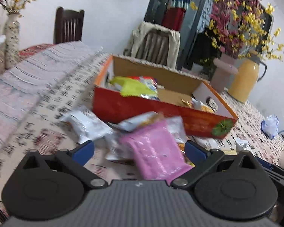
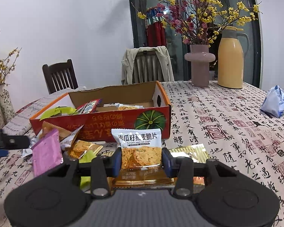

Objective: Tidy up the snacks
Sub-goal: 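Grasp the pink packet with the left tool while the right lifts the sunflower-seed packet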

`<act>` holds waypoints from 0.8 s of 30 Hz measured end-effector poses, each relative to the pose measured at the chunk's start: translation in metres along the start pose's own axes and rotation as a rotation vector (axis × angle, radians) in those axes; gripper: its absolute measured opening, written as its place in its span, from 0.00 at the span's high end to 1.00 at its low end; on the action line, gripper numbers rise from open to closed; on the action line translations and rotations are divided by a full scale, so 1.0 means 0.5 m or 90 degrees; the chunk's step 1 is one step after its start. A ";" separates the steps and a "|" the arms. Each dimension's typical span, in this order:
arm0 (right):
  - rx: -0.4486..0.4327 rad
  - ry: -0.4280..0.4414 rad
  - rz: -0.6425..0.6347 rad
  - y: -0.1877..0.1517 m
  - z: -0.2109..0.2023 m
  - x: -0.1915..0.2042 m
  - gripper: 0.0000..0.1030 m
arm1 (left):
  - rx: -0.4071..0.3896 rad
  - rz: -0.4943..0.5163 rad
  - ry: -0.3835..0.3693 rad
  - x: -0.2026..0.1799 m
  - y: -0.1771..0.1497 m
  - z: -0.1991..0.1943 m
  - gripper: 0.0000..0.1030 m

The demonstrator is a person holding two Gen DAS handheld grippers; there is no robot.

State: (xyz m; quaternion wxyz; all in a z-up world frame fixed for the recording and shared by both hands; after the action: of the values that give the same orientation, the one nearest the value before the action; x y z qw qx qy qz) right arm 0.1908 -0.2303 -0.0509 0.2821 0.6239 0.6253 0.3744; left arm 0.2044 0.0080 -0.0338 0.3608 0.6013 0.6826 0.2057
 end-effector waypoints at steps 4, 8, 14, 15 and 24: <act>-0.007 0.005 0.005 -0.012 -0.016 -0.012 0.59 | 0.039 0.005 0.046 -0.042 0.002 0.040 0.00; -0.005 0.009 0.015 -0.022 -0.023 -0.027 0.59 | 0.070 0.002 0.075 -0.060 0.001 0.073 0.07; -0.010 0.020 0.021 -0.031 -0.033 -0.037 0.59 | 0.083 0.017 0.094 -0.065 -0.006 0.076 0.37; -0.012 0.022 0.021 -0.031 -0.034 -0.037 0.59 | 0.075 0.021 0.096 -0.066 -0.005 0.072 0.37; -0.028 0.027 0.017 -0.025 -0.040 -0.032 0.59 | 0.002 0.059 0.076 -0.063 0.007 -0.011 0.39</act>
State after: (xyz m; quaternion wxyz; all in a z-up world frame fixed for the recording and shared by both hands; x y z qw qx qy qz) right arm 0.1684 -0.2477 -0.0516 0.2776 0.6180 0.6141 0.4049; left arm 0.2032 -0.0210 -0.0200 0.3087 0.6196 0.6745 0.2565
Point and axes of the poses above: each gripper's, at about its wrist camera, not at the fingertips, and z roughly the way its jaws point, x to its left, y to its top, the point moved 3 cm from there along z, roughly the way its jaws point, and after that the axes turned 7 degrees about x, right-handed, at the moved point
